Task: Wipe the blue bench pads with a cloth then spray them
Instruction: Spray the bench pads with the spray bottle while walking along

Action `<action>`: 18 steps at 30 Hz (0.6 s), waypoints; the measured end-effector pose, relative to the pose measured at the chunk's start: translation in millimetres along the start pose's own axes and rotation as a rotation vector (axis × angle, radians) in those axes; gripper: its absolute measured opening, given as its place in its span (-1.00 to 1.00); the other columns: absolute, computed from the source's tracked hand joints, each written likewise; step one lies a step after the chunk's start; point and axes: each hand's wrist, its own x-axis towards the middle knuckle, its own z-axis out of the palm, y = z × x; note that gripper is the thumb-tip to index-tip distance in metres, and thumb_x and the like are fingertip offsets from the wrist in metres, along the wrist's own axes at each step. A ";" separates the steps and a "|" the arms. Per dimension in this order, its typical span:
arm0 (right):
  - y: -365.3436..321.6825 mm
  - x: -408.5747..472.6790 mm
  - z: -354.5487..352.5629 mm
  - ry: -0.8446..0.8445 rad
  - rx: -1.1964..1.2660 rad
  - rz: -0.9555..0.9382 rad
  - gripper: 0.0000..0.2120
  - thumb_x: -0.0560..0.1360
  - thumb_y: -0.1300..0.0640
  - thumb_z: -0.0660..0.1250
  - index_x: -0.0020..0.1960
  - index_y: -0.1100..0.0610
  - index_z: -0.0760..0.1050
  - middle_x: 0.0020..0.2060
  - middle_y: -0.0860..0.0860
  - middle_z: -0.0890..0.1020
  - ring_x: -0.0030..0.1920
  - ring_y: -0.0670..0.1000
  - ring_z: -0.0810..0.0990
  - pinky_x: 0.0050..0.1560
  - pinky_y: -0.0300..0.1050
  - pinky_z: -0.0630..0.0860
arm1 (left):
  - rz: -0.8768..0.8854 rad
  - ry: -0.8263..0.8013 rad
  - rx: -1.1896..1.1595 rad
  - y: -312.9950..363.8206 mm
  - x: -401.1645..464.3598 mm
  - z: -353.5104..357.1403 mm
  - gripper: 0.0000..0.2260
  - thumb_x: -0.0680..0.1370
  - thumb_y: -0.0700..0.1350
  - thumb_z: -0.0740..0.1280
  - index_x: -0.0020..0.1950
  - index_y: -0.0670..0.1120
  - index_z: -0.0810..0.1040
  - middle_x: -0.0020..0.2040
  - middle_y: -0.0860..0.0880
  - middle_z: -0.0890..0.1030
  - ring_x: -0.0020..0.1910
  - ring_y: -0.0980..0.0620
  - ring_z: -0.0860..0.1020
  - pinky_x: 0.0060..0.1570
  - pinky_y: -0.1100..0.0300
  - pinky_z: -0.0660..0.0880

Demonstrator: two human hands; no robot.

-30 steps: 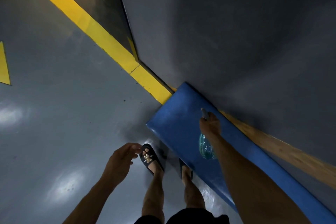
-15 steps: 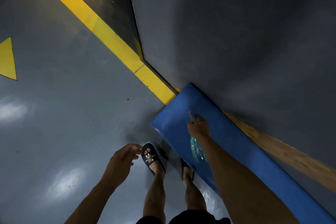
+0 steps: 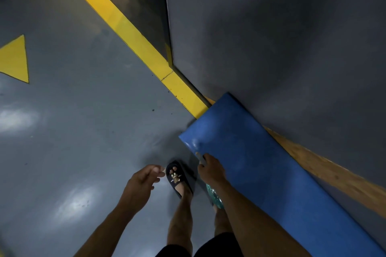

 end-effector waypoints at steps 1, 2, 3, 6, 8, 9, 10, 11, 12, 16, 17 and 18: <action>0.0 -1.8 2.7 -0.015 0.002 -0.009 -0.82 0.52 0.08 0.25 0.08 0.12 0.44 0.13 0.12 0.59 0.16 0.19 0.56 0.07 -0.04 0.45 | 0.002 0.000 0.001 -2.2 -1.8 -0.9 -0.65 0.50 0.21 0.16 0.04 0.07 0.62 -0.05 0.10 0.70 -0.03 0.08 0.64 -0.01 0.05 0.57; 0.1 -3.7 5.2 -0.023 -0.003 -0.015 -0.81 0.52 0.07 0.26 0.10 0.11 0.44 0.13 0.12 0.60 0.16 0.19 0.56 0.07 -0.05 0.46 | 0.004 -0.002 -0.001 -4.3 -3.2 -1.6 -0.66 0.51 0.20 0.16 0.04 0.06 0.62 -0.05 0.11 0.70 -0.03 0.08 0.64 -0.01 0.06 0.57; 0.1 -6.1 7.7 -0.020 -0.010 -0.018 -0.79 0.52 0.07 0.26 0.12 0.12 0.45 0.15 0.12 0.59 0.18 0.19 0.55 0.10 -0.04 0.45 | 0.003 -0.003 -0.003 -7.0 -4.7 -2.4 -0.69 0.54 0.19 0.18 0.03 0.07 0.63 -0.05 0.11 0.70 -0.03 0.07 0.64 -0.02 0.07 0.57; 4.1 -17.6 13.5 0.019 -0.022 -0.011 -0.77 0.53 0.09 0.24 0.16 0.13 0.46 0.21 0.11 0.57 0.24 0.19 0.51 0.16 -0.03 0.42 | 0.003 -0.004 -0.006 -13.5 -9.5 -4.0 -0.79 0.61 0.14 0.21 -0.03 0.17 0.64 -0.05 0.09 0.70 -0.04 0.09 0.64 -0.04 0.10 0.56; 12.1 -29.5 15.2 0.060 -0.009 0.005 -0.80 0.53 0.11 0.22 0.13 0.13 0.46 0.17 0.10 0.58 0.21 0.19 0.53 0.12 -0.04 0.42 | 0.009 -0.007 -0.007 -14.6 -15.3 -2.0 -0.81 0.57 0.17 0.22 -0.06 0.22 0.63 -0.06 0.09 0.70 -0.06 0.11 0.64 -0.05 0.12 0.56; 16.7 -36.9 15.4 0.071 0.012 0.012 -0.81 0.52 0.11 0.22 0.11 0.13 0.46 0.14 0.10 0.58 0.18 0.18 0.53 0.08 -0.04 0.42 | 0.009 -0.011 -0.008 -15.1 -18.8 0.3 -0.81 0.59 0.15 0.23 -0.06 0.22 0.63 -0.06 0.09 0.70 -0.06 0.10 0.64 -0.05 0.12 0.55; 20.8 -45.1 14.6 0.080 0.044 0.010 -0.80 0.52 0.11 0.22 0.12 0.13 0.46 0.12 0.10 0.58 0.16 0.18 0.54 0.06 -0.05 0.41 | 0.010 -0.019 -0.008 -14.8 -22.6 2.8 -0.80 0.63 0.09 0.23 -0.06 0.20 0.64 -0.06 0.08 0.70 -0.05 0.08 0.64 -0.04 0.11 0.55; 24.8 -52.6 12.5 0.094 0.085 -0.002 -0.78 0.50 0.10 0.22 0.11 0.13 0.47 0.09 0.12 0.58 0.12 0.18 0.55 0.02 -0.05 0.40 | 0.011 -0.026 -0.005 -12.1 -25.7 5.9 -0.79 0.65 0.03 0.23 -0.05 0.16 0.65 -0.07 0.08 0.71 -0.04 0.05 0.64 -0.04 0.10 0.54; 28.7 -60.3 9.0 0.108 0.145 -0.022 -0.80 0.47 0.08 0.21 0.05 0.09 0.48 0.00 0.14 0.58 0.04 0.17 0.55 -0.05 -0.07 0.36 | 0.014 -0.034 -0.001 -8.1 -28.1 8.5 -0.79 0.65 -0.01 0.22 -0.03 0.11 0.66 -0.08 0.08 0.71 -0.03 0.03 0.64 -0.04 0.10 0.52; 49.5 -102.8 -17.2 0.193 0.393 -0.133 -0.92 0.36 0.14 0.29 -0.18 -0.01 0.43 -0.41 -0.05 0.39 -0.37 -0.17 0.43 -0.32 -0.32 0.29 | 0.086 -0.084 0.055 17.1 -40.3 29.8 -0.78 0.63 -0.08 0.26 -0.09 0.12 0.67 -0.11 0.05 0.72 -0.10 0.11 0.65 -0.13 0.33 0.49; 57.7 -115.5 -24.1 0.211 0.438 -0.147 -0.85 0.39 0.20 0.34 -0.17 -0.04 0.47 -0.43 -0.05 0.40 -0.40 -0.21 0.44 -0.37 -0.40 0.27 | 0.116 -0.102 0.086 25.2 -45.1 38.4 -0.77 0.63 -0.09 0.27 -0.11 0.16 0.65 -0.11 0.04 0.72 -0.12 0.15 0.65 -0.16 0.39 0.48; 67.4 -128.9 -32.2 0.230 0.493 -0.152 -0.79 0.40 0.26 0.36 -0.15 -0.05 0.48 -0.43 -0.03 0.43 -0.43 -0.21 0.43 -0.39 -0.40 0.28 | 0.152 -0.126 0.118 36.0 -51.8 49.4 -0.77 0.62 -0.10 0.28 -0.12 0.18 0.64 -0.11 0.03 0.72 -0.13 0.17 0.65 -0.17 0.42 0.47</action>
